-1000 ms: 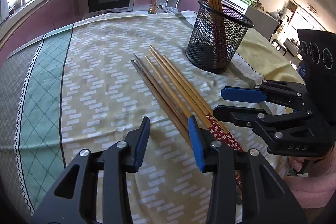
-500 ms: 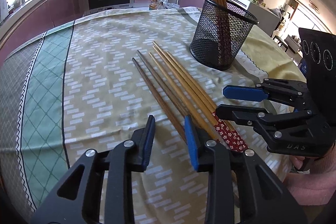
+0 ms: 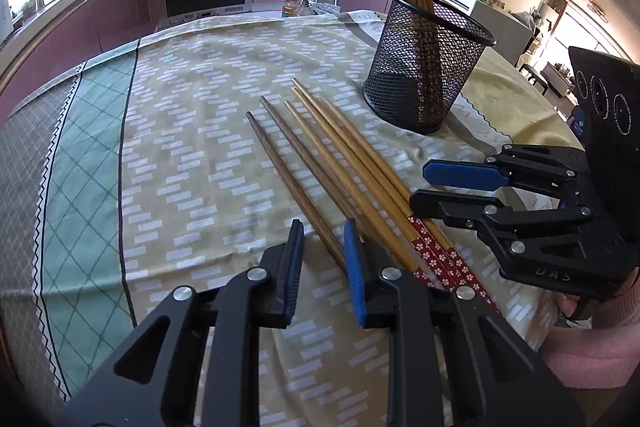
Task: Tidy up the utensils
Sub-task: 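Withdraw both open grippers from the cup toward the remaining chopsticks, then close the left gripper on one chopstick while the right gripper grasps another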
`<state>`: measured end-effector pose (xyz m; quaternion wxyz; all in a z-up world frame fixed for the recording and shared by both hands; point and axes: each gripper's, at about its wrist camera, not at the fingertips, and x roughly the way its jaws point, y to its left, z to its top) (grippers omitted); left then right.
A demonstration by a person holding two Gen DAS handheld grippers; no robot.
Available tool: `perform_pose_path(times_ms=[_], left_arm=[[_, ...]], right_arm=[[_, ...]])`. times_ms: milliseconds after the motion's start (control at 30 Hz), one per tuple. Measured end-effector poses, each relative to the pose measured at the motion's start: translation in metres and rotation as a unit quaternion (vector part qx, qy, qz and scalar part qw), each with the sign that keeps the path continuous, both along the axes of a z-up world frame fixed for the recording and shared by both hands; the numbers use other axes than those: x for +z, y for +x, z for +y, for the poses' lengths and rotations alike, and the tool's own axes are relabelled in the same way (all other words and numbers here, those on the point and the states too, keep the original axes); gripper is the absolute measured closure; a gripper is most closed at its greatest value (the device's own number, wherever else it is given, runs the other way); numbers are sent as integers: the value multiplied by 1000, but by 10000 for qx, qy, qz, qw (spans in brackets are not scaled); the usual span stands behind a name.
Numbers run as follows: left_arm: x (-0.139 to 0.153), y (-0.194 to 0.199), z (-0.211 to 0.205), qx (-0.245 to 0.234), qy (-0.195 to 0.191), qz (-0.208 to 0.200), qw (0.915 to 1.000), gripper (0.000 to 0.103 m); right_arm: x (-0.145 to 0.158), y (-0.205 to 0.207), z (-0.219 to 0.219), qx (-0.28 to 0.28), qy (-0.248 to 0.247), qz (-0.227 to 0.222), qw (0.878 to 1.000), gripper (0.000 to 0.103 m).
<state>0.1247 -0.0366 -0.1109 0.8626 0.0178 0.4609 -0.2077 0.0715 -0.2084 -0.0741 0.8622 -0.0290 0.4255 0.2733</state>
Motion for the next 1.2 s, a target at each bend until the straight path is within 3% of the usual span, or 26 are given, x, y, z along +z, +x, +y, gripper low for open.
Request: perform_pose_path(times_ms=[300,433,767,1200], left_arm=[[-1,7,-1,25,42,13,10000,82],[-1,11,-1,157,11,19,9999,87],[6,3,11,515,-229,-37,9984,95],[4,-6,2,124,-257,41,9996,94]], right_arm=[[-2,7,8,-35,-164,8,9999,78],[-2,12,8,-123,-122,54,9998,92],[0,12,-9,-306,304,200,9989,98],[5,4,-2,180,356,221,9990,97]])
